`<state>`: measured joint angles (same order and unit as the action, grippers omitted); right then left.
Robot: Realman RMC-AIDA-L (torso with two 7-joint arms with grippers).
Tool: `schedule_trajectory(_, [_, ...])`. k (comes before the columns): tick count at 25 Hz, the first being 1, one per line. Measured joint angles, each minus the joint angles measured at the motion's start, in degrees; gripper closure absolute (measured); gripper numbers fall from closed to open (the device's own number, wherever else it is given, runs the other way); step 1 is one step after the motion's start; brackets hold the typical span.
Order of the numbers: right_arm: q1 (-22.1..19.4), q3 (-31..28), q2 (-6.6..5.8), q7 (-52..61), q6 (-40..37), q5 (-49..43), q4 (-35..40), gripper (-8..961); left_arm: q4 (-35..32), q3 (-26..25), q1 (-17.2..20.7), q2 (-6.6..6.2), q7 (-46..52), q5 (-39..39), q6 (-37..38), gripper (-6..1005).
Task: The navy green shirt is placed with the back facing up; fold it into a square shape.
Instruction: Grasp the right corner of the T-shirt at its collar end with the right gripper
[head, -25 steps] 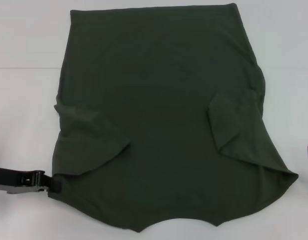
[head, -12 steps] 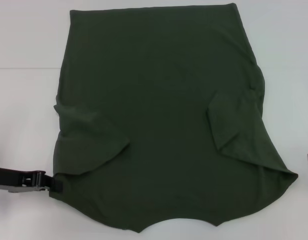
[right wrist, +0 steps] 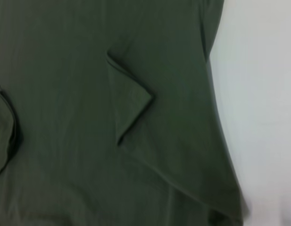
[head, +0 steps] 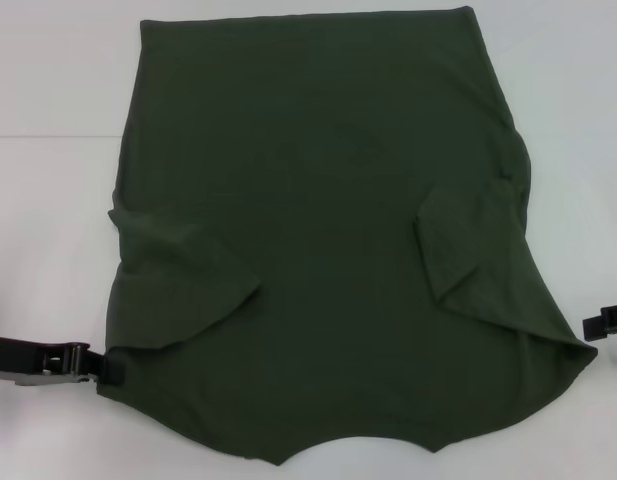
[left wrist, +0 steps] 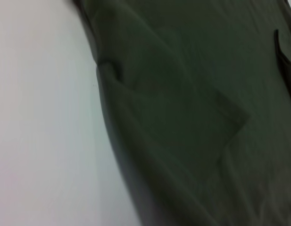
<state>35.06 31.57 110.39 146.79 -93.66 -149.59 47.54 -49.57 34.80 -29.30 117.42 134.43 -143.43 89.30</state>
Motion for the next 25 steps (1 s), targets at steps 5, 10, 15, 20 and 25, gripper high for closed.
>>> schedule_trajectory(5, [0.36, 0.27, 0.07, -0.79, 3.01, 0.08, -3.06, 54, 0.00, -0.06, 0.11, 0.12, -0.09, 0.26, -0.05, 972])
schedule_trajectory(10, [0.91, 0.44, 0.13, -1.40, 4.79, 0.04, -5.54, 58, 0.00, -0.09, 0.38, 0.13, -0.21, 0.84, -0.15, 972])
schedule_trajectory(15, [1.29, 1.47, 0.63, -1.73, 6.57, 0.01, -6.82, 61, 0.00, -0.09, 0.49, 0.05, -0.22, 0.88, -0.14, 972])
schedule_trajectory(20, [1.44, 2.06, 1.10, -1.73, 7.37, -0.03, -6.86, 65, 0.00, -0.09, 0.70, 0.02, -0.23, 1.18, -0.19, 971])
schedule_trajectory(25, [1.61, 2.60, 1.35, -1.72, 8.08, -0.03, -7.36, 68, 0.00, -0.08, 0.74, 0.00, -0.43, 1.30, -0.22, 971])
